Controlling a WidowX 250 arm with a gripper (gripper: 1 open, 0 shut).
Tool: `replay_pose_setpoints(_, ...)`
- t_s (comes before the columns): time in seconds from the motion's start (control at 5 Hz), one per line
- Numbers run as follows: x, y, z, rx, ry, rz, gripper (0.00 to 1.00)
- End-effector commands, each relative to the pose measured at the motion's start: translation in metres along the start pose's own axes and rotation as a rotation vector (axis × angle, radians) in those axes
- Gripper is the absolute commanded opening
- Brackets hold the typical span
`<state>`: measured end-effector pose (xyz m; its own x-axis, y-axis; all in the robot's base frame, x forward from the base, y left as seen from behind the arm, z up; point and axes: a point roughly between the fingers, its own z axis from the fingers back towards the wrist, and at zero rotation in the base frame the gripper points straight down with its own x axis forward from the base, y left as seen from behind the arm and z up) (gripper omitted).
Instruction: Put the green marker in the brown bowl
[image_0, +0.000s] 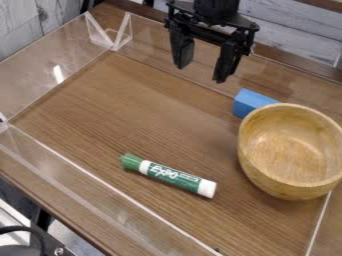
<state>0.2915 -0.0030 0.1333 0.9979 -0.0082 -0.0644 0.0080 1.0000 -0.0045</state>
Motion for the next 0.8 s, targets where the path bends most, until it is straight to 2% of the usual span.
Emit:
replay_pose_setpoints(0.0,-0.008,-0.001,-0.007,0.002,0.016,-0.133,1.0)
replay_pose_setpoints(0.4,-0.048,-0.005,-0.011,0.024,-0.007,-0.611,1.0)
replay_pose_setpoints(0.6,-0.06,-0.005,-0.015,0.046,-0.017,-0.819,1.0)
